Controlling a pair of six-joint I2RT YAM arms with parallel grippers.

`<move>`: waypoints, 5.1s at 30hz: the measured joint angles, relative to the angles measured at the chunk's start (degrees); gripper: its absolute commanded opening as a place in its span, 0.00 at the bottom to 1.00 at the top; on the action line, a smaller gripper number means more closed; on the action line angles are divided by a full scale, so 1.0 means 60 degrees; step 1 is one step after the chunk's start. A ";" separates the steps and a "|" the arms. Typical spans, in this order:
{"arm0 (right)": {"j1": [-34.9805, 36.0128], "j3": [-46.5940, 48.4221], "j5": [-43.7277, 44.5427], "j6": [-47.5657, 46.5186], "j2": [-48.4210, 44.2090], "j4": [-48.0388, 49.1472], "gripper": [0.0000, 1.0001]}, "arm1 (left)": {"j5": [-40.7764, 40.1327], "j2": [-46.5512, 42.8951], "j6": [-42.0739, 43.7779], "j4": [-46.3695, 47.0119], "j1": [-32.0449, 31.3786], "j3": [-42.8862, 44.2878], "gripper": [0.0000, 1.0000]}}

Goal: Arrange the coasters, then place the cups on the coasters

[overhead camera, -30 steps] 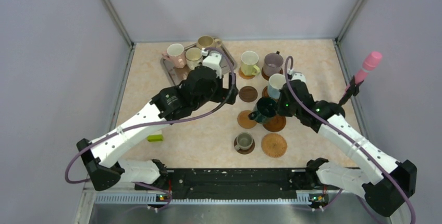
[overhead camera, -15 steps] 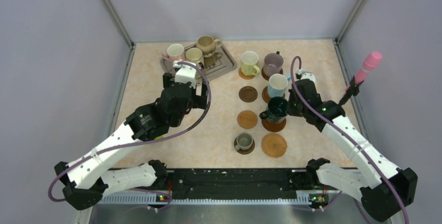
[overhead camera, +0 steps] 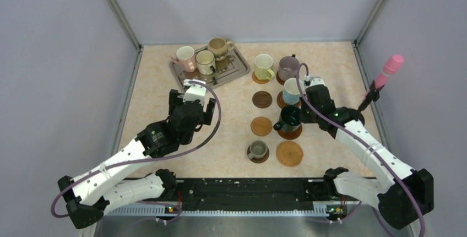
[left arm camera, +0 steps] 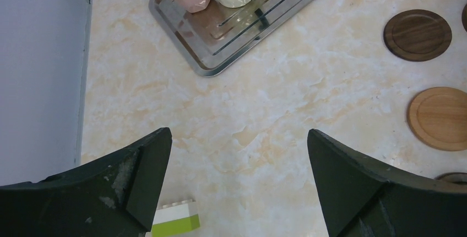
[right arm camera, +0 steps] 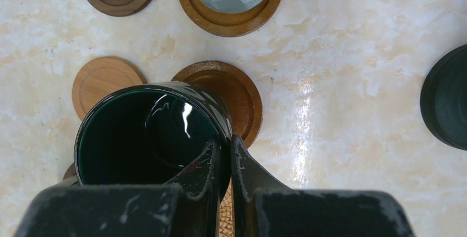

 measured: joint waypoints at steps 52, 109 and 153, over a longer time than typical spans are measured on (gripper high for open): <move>-0.0750 -0.0936 -0.0408 -0.0131 0.0481 0.1198 0.47 | -0.0987 -0.0481 0.0321 0.0758 0.0000 -0.0718 0.99; -0.0750 0.0149 -0.4003 0.1133 -0.0794 0.1373 0.68 | 0.6492 1.0972 -0.7173 0.4022 0.7468 0.5705 0.53; -0.0750 0.0146 -0.4065 0.1479 -0.1789 0.0849 0.99 | 0.6058 0.8695 -0.2044 0.1475 0.5129 0.5712 0.00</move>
